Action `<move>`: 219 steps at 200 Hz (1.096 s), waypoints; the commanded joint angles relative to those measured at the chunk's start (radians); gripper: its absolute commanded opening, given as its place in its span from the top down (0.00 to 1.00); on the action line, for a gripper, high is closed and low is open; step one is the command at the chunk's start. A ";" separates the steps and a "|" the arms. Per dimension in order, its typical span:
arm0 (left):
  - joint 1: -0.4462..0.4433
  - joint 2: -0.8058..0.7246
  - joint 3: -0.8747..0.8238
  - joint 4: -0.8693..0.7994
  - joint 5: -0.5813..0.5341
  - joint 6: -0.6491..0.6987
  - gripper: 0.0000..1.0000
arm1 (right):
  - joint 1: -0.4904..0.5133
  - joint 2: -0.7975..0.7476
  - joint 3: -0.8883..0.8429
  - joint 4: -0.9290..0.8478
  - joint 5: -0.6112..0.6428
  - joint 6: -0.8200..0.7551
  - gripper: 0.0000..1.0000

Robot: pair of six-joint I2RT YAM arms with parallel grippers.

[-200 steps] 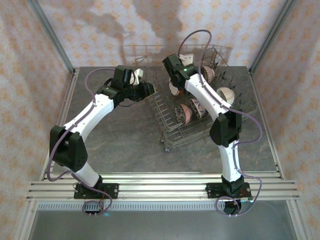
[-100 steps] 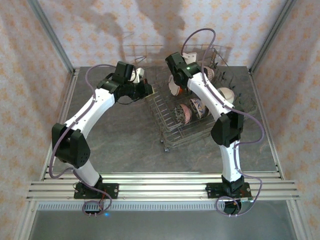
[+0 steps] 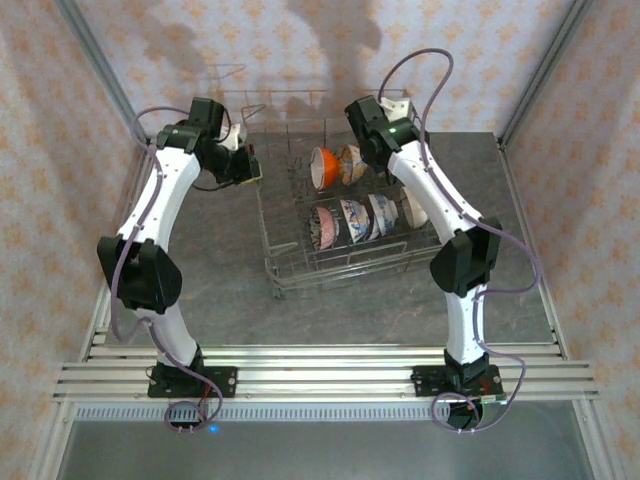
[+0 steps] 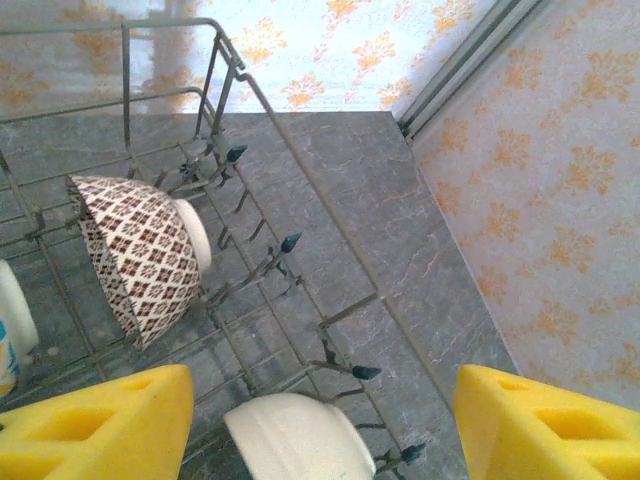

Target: Load the bowls into the dish rack

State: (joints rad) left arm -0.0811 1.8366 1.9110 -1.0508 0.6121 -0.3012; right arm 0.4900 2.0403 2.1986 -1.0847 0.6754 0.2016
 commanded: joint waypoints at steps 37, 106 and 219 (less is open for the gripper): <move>0.051 0.153 0.326 -0.047 -0.092 0.181 1.00 | -0.021 -0.107 -0.072 -0.020 0.028 0.058 0.30; 0.110 0.307 0.558 -0.091 -0.104 0.165 1.00 | -0.097 -0.187 -0.178 0.026 -0.047 0.095 0.30; 0.115 -0.201 -0.066 0.470 -0.198 0.141 0.04 | -0.392 -0.366 -0.533 0.337 -0.168 0.054 0.27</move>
State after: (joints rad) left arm 0.0345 1.8305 2.0224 -0.8944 0.5182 -0.1402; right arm 0.2165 1.7374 1.7477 -0.8608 0.5640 0.2493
